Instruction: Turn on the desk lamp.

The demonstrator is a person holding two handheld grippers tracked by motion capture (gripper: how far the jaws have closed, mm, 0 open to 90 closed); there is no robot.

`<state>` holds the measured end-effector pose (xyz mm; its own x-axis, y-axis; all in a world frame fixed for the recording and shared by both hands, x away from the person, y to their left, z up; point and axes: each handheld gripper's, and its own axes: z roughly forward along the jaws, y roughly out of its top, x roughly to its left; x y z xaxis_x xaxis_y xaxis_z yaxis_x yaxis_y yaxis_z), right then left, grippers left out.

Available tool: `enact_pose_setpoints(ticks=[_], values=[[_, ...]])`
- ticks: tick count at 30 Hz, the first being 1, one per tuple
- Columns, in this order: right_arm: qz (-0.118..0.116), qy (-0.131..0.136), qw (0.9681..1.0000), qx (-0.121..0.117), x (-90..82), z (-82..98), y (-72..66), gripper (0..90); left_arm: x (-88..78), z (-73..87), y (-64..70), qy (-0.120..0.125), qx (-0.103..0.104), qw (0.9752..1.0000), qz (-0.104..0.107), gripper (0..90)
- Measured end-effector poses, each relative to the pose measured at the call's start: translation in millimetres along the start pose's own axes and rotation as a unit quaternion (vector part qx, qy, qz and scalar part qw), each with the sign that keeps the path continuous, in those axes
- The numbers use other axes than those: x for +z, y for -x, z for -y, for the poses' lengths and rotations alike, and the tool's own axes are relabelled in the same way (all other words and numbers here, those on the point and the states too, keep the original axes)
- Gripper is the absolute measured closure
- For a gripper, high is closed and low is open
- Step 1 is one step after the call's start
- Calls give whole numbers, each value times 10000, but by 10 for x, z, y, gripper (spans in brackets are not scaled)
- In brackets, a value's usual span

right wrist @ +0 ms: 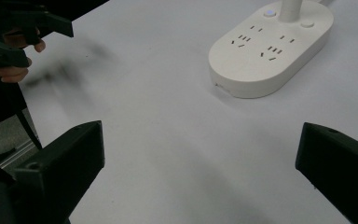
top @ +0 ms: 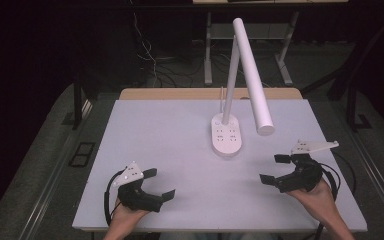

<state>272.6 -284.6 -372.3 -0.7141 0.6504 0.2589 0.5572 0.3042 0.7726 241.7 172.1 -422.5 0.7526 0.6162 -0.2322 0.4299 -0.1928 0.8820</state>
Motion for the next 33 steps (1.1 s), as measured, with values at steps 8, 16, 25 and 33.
enact_pose_setpoints(ticks=[8, 16, 25, 33], values=[[-27, -70, 10000, 5, 33, -96, 52, 10, 2, 1, -1, 4, 2, 10000, -2, 0], [-11, -137, 9999, -6, 80, -207, 102, 10, 1, 1, 2, 4, -7, 10000, -6, 0], [24, -184, 9998, -109, 132, -382, 131, 10, 2, 2, -1, -10, -8, 10000, -8, 0], [-2, -249, 9995, -187, 218, -546, 145, 10, -4, 2, -4, 4, -6, 10000, -7, 0]])
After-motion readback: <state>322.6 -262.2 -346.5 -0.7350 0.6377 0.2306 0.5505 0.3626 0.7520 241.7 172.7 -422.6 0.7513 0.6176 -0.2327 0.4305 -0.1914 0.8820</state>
